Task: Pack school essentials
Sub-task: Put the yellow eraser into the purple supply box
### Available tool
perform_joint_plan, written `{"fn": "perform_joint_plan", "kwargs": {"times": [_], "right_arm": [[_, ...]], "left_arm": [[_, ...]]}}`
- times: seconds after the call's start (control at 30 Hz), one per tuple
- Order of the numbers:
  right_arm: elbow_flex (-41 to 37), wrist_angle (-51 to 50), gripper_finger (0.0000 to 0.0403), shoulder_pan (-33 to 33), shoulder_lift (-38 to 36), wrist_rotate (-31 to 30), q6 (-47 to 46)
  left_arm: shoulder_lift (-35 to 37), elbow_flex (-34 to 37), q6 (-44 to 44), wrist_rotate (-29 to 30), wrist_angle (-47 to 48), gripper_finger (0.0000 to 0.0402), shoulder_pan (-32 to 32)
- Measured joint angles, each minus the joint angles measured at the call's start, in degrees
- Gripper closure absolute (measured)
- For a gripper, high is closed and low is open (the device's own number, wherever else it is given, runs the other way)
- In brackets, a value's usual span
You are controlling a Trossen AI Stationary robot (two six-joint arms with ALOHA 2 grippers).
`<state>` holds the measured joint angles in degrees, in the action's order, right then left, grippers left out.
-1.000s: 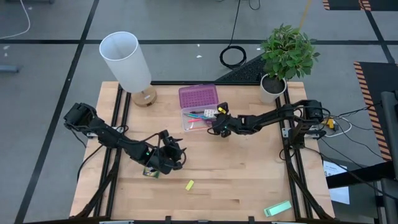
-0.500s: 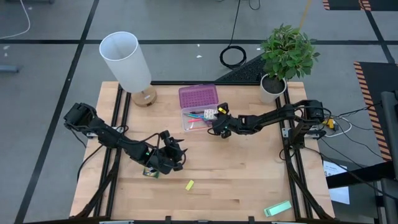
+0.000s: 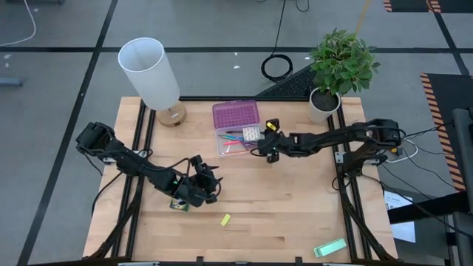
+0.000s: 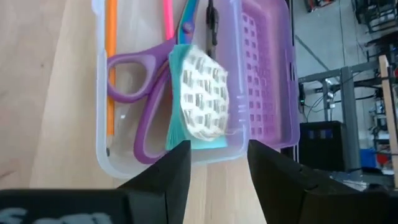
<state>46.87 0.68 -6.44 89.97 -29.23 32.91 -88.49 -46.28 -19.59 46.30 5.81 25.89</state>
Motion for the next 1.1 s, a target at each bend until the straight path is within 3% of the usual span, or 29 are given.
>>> {"fn": "perform_joint_plan", "kwargs": {"times": [0.23,0.43,0.6,0.83,0.97,1.1], "right_arm": [[0.0,0.0,0.0248,0.0,-1.5,2.6,-5.4],[0.0,-1.0,0.0248,2.1,-1.6,2.8,-15.9],[0.1,-4.4,0.0248,6.8,-3.1,3.4,-22.6],[0.1,-9.5,0.0248,15.1,-7.3,8.7,-31.3],[0.1,-9.8,0.0248,19.8,-9.3,13.0,-36.7],[0.0,-8.7,0.0248,24.0,-10.0,13.1,-37.8]], "left_arm": [[0.0,0.0,0.0,0.0,0.0,0.019,0.0],[0.0,0.0,0.0,-1.7,0.0,0.019,0.0],[0.0,0.0,-0.1,-4.0,-0.1,0.019,0.0],[0.0,0.0,-2.8,-6.4,-2.4,0.0192,1.5],[0.0,0.0,-3.9,-6.4,-5.0,0.0213,4.8],[0.0,0.0,-6.9,-6.4,-6.5,0.024,8.5]]}}
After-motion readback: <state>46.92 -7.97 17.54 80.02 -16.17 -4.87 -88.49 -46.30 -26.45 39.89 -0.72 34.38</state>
